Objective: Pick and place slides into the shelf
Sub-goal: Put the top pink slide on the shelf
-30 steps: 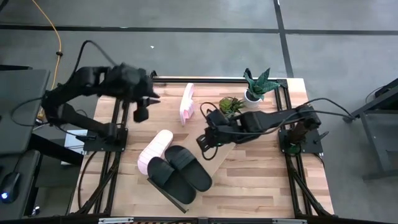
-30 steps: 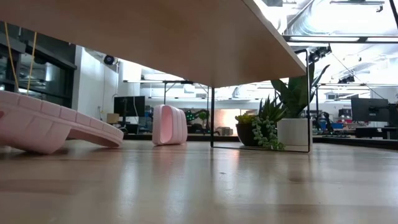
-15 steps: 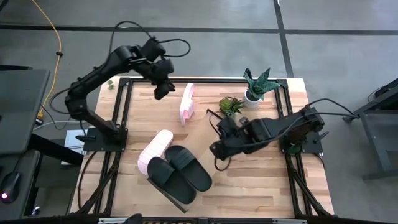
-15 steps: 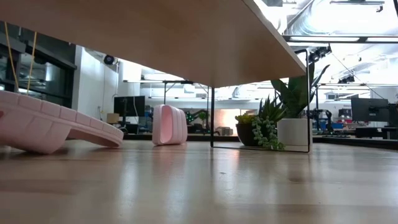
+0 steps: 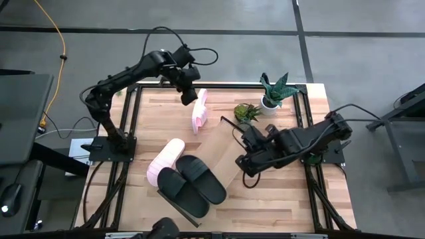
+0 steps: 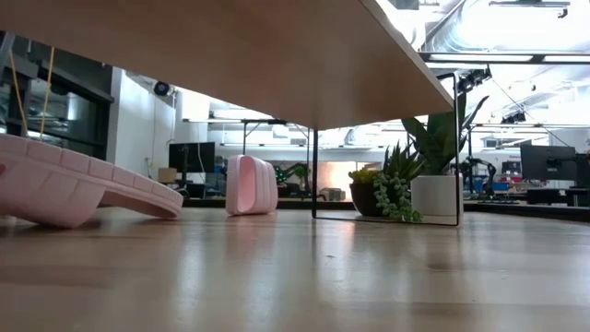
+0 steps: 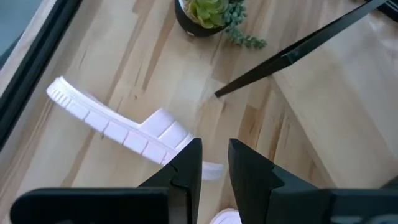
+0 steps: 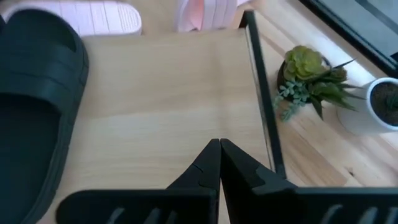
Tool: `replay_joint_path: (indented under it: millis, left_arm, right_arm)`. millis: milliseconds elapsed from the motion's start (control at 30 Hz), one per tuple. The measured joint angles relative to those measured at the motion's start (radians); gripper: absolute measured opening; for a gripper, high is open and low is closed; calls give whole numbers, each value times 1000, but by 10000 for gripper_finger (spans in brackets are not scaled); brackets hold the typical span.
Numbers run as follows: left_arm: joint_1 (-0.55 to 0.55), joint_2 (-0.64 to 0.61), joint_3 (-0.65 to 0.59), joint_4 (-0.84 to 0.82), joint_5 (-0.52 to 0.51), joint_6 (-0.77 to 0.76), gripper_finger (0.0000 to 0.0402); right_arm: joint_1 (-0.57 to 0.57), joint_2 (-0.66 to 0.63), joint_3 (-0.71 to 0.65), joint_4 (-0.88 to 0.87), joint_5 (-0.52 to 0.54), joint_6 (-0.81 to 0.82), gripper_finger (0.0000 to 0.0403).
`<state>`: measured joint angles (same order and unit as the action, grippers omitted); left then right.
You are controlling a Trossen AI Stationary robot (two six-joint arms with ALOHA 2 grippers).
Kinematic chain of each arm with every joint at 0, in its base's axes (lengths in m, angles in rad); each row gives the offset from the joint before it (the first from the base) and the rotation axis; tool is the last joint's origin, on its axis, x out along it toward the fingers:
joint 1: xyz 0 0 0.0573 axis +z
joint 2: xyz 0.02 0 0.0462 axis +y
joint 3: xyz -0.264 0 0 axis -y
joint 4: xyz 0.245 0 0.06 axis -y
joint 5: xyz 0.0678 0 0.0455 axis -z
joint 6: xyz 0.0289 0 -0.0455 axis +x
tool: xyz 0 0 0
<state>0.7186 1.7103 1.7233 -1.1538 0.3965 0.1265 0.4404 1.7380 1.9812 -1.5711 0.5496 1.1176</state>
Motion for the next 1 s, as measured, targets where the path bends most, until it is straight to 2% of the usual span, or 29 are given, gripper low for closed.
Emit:
replay_joint_path:
  millis: [133,267,400,567,667,867,1000]
  left_arm:
    - [-16,11,0,10,-3,31,69]
    - [-48,15,0,2,-76,95,69]
    - [-93,15,0,0,-142,165,69]
    - [-146,15,0,-3,-173,224,72]
    - [-170,15,0,-5,-182,223,95]
    - [-200,14,0,-69,-246,79,179]
    - [-193,24,0,-77,-292,-88,197]
  right_arm:
    - [-6,-30,0,0,70,-9,1]
    - [-27,-57,0,0,129,0,1]
    - [-55,-73,0,0,129,-17,1]
    - [-97,-79,0,0,105,-24,1]
    - [-113,-79,0,0,91,-26,1]
    - [-116,-78,0,0,88,-20,1]
    - [-116,-78,0,0,88,-26,1]
